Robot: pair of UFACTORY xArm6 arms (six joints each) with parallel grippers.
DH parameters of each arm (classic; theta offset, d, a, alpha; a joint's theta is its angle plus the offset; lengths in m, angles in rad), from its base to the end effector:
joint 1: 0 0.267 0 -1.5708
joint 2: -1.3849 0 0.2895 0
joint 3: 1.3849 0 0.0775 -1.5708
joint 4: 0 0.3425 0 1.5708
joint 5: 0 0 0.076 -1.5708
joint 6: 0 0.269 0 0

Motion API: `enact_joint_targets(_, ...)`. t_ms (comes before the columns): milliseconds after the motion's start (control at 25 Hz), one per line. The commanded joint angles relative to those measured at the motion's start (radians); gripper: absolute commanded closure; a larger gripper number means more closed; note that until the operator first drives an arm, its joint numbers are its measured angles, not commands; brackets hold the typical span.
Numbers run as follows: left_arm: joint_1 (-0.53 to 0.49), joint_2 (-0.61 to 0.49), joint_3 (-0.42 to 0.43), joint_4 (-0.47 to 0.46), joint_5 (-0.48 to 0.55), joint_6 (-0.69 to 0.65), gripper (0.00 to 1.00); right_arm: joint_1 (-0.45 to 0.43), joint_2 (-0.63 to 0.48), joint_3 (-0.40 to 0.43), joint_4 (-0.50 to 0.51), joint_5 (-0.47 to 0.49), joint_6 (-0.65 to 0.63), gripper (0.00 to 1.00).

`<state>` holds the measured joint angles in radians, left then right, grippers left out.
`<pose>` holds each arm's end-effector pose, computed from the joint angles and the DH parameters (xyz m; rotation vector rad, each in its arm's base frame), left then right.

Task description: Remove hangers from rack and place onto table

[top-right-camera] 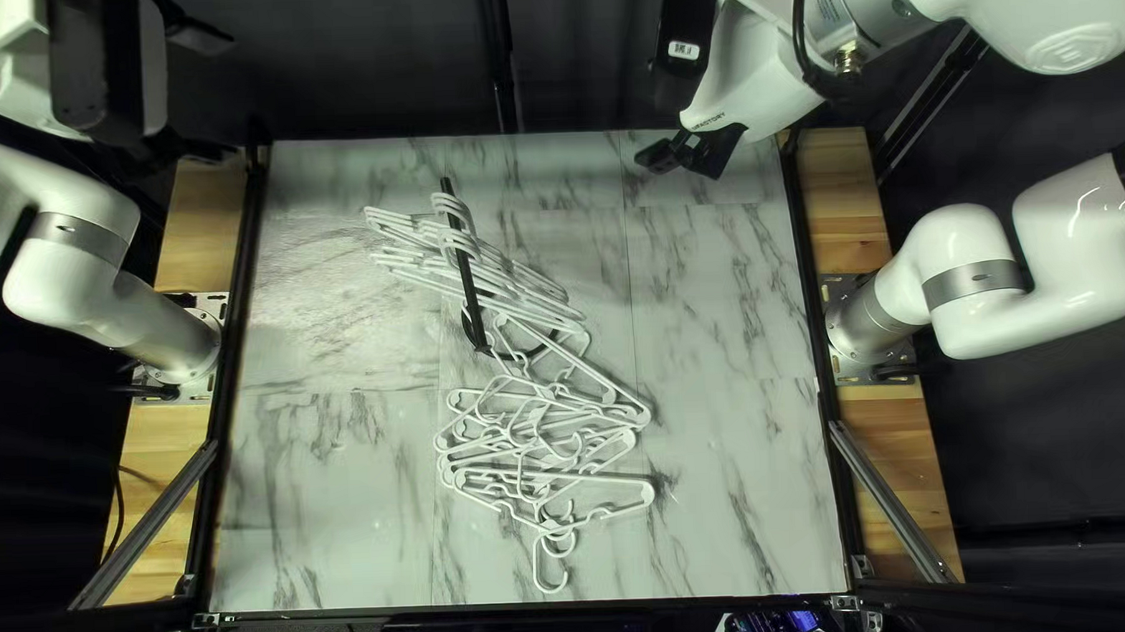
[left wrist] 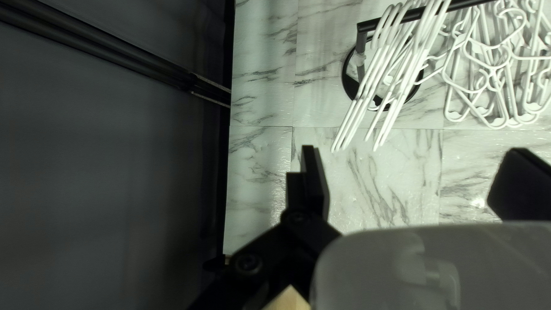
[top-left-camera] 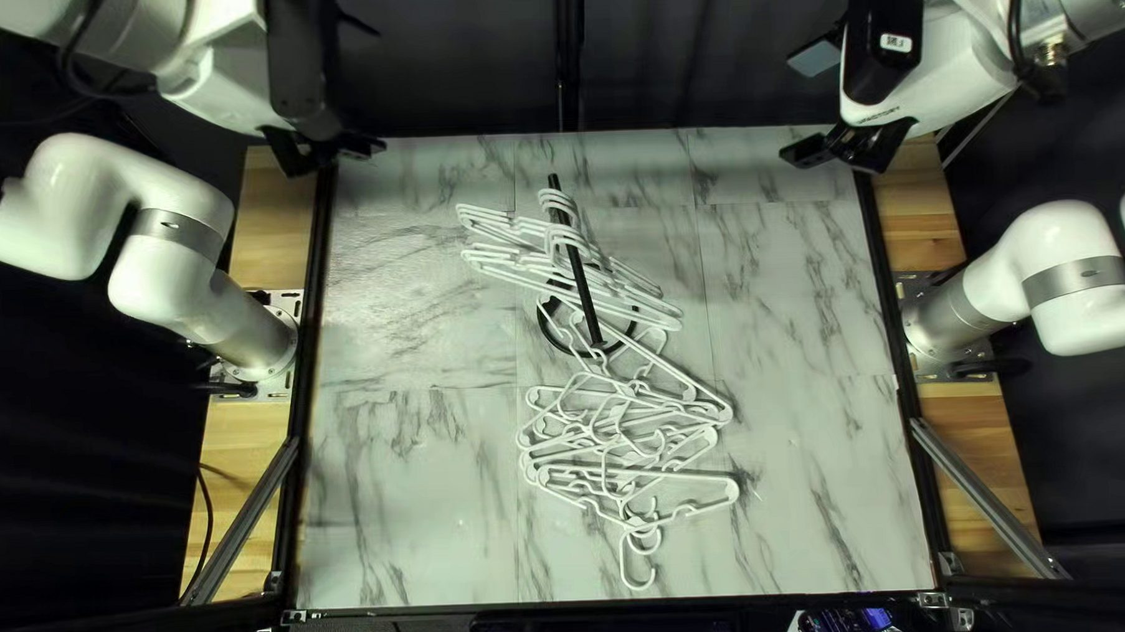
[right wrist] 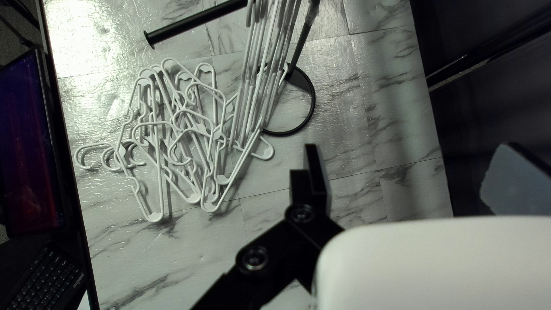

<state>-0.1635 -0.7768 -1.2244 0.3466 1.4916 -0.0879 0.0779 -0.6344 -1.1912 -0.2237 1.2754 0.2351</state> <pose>0.3191 0.0376 0.5372 -2.7595 0.0171 -0.7743 0.3932 -0.0216 0.5053 2.8724 -0.2194 0.8556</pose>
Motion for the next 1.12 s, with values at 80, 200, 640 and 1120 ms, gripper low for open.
enact_joint_targets(80, 0.086, -0.033, 0.016, -0.093, -0.01, 0.091, 0.0, 0.0, 0.0, 0.0, 0.0, 0.0, 0.0, 0.0)
enact_joint_targets(200, 0.128, -0.048, 0.021, -0.134, -0.008, 0.132, 0.0, 0.0, 0.0, 0.0, 0.0, 0.0, 0.0, 0.0)
enact_joint_targets(640, 0.13, -0.079, 0.035, -0.138, 0.005, 0.134, 0.0, 0.0, 0.0, 0.0, 0.0, 0.0, 0.0, 0.0)
enact_joint_targets(1120, 0.13, -0.079, 0.035, -0.138, 0.005, 0.134, 0.0, 0.0, 0.0, 0.0, 0.0, 0.0, 0.0, 0.0)
